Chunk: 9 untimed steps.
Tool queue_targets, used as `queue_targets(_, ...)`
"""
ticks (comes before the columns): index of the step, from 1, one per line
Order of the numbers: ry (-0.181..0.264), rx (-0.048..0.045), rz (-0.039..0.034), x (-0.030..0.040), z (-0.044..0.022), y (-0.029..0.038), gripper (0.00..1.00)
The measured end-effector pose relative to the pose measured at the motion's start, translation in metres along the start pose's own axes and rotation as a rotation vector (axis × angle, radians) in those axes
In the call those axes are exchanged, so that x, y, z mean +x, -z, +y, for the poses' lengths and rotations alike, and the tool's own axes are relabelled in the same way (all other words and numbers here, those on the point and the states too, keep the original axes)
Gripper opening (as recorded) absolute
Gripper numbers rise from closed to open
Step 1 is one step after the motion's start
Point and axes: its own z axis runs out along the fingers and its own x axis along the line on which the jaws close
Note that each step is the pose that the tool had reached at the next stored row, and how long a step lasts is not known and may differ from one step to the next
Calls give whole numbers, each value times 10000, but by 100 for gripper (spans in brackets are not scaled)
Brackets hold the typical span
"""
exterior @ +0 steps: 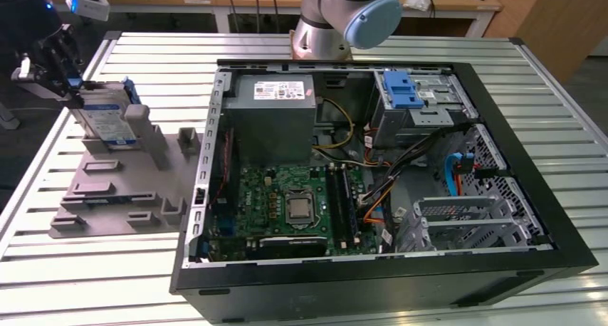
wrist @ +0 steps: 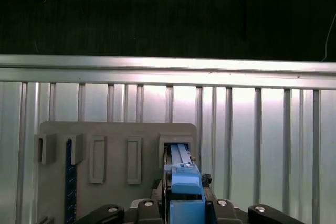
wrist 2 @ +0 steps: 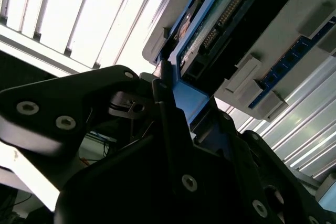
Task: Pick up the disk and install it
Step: 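Pick up the disk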
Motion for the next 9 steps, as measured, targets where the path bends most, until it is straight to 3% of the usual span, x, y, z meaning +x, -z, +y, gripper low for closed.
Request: queue_targets(9, -417, -2, 22, -2, 0, 0, 36)
